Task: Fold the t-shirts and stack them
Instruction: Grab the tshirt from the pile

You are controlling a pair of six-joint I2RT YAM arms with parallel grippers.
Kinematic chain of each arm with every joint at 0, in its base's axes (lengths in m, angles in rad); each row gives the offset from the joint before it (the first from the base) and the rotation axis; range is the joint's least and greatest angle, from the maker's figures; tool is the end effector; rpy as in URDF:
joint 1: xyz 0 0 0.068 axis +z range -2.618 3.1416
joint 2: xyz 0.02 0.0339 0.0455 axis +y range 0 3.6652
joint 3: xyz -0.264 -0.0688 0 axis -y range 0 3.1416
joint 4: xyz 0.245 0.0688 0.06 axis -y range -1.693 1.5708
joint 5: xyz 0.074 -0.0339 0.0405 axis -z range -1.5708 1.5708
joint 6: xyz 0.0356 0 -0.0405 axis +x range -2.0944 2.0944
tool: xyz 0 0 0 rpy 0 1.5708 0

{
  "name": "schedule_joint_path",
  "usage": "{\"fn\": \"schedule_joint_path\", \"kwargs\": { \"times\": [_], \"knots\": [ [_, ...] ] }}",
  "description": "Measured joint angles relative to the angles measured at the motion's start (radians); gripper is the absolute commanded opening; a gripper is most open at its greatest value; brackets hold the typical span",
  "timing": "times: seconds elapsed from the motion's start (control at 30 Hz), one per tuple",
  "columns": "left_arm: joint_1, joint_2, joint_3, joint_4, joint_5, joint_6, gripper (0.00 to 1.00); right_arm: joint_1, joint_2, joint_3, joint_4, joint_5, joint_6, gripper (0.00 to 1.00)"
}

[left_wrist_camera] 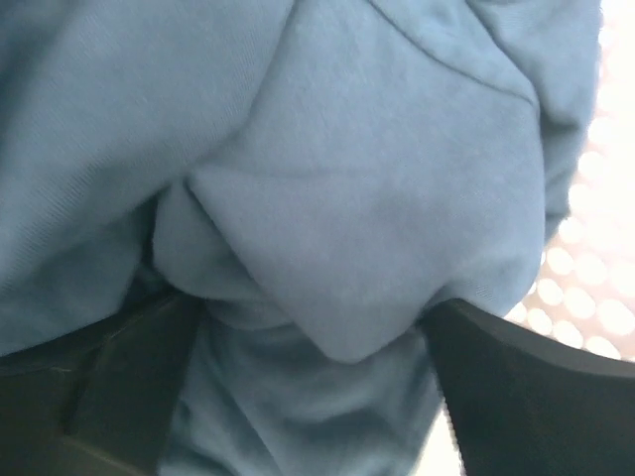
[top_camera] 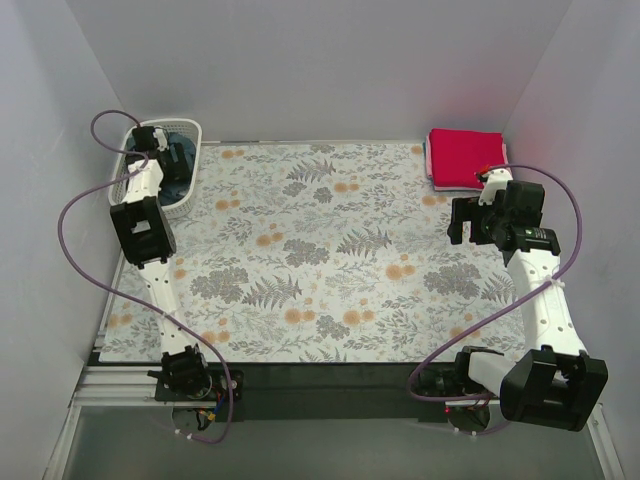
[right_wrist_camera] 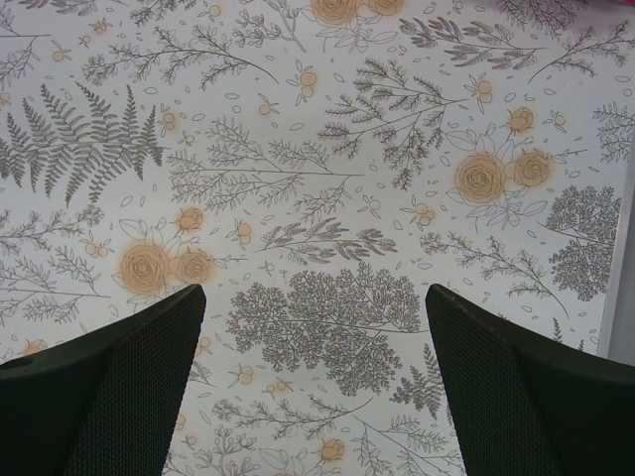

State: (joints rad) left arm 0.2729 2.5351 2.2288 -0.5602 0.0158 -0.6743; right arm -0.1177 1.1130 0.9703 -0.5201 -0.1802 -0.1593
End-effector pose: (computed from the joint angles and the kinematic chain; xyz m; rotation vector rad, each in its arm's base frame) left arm 0.5390 0.1503 0.1638 -1.1098 2.1811 -0.1982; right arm 0.2394 -0.0219 0.3078 -0.1440 2.2168 0.0491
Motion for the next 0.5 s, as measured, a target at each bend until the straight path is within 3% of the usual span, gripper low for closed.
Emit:
{"fn": "schedule_joint_path", "kwargs": {
  "times": [0.1, 0.13, 0.27, 0.4, 0.5],
  "knots": [
    [0.000, 0.018, 0.014, 0.032, 0.003, 0.008, 0.61, 0.000, 0.009, 0.000, 0.000, -0.006, 0.000, 0.98],
    [0.000, 0.020, 0.014, 0.042, 0.006, 0.013, 0.43, 0.000, 0.017, 0.000, 0.000, -0.006, 0.000, 0.98],
    [0.006, 0.022, 0.017, 0.058, 0.023, 0.016, 0.04, 0.000, 0.046, 0.000, 0.000, -0.010, 0.000, 0.98],
    [0.010, 0.013, 0.019, 0.051, 0.046, 0.018, 0.00, 0.000, 0.053, 0.000, 0.000, -0.022, 0.000, 0.98],
    [0.010, -0.008, 0.019, 0.044, 0.053, 0.023, 0.13, 0.000, 0.050, 0.000, 0.000, -0.033, 0.000, 0.98]
  ]
}}
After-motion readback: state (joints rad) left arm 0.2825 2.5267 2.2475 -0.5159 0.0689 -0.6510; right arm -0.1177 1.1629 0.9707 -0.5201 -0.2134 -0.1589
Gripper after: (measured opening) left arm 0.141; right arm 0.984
